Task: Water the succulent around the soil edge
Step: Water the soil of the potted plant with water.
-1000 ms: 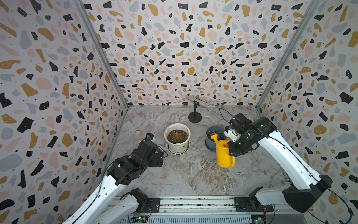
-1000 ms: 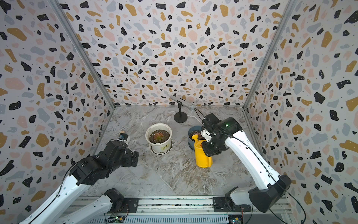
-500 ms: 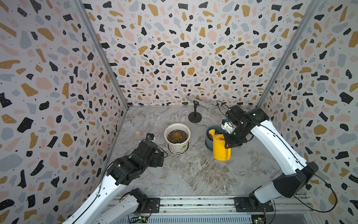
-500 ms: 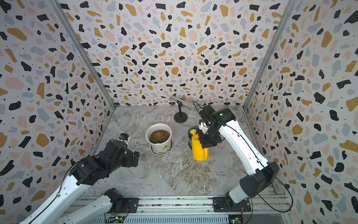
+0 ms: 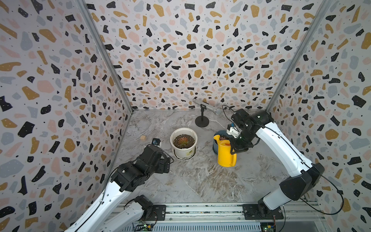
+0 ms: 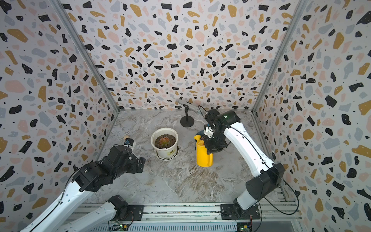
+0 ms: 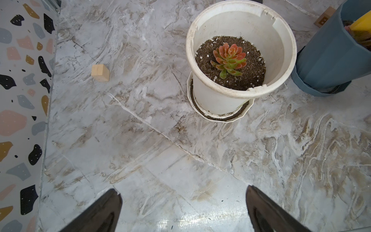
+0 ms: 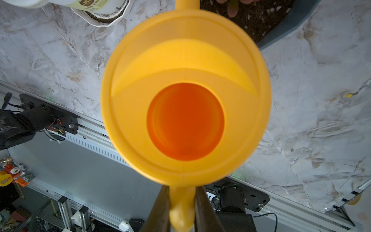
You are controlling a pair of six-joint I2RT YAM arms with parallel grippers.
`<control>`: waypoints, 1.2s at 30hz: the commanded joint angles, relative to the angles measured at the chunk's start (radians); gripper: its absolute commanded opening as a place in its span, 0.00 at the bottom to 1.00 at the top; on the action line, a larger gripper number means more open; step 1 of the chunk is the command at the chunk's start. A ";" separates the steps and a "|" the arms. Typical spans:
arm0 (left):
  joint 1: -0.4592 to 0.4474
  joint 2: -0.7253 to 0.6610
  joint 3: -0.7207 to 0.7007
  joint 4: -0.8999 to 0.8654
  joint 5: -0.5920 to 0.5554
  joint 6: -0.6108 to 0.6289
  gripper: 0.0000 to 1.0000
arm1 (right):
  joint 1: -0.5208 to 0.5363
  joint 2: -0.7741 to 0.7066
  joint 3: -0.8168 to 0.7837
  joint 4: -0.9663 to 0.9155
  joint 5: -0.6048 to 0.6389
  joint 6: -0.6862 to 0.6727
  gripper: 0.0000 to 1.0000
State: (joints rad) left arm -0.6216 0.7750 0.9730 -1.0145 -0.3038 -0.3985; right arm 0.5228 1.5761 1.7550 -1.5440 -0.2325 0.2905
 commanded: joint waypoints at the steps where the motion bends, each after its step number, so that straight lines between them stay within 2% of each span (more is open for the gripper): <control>1: 0.008 -0.007 -0.011 0.032 0.008 0.018 1.00 | -0.004 -0.028 -0.006 -0.031 0.011 0.006 0.00; 23: 0.007 -0.017 -0.013 0.034 0.014 0.021 1.00 | -0.006 -0.169 -0.154 -0.067 -0.001 -0.031 0.00; 36: 0.007 -0.027 -0.013 0.034 0.014 0.021 1.00 | -0.059 -0.251 -0.216 -0.066 0.108 -0.005 0.00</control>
State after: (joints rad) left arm -0.6216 0.7582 0.9726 -1.0077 -0.2920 -0.3847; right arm 0.4862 1.3544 1.5505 -1.5707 -0.1623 0.2829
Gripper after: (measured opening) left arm 0.998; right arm 0.192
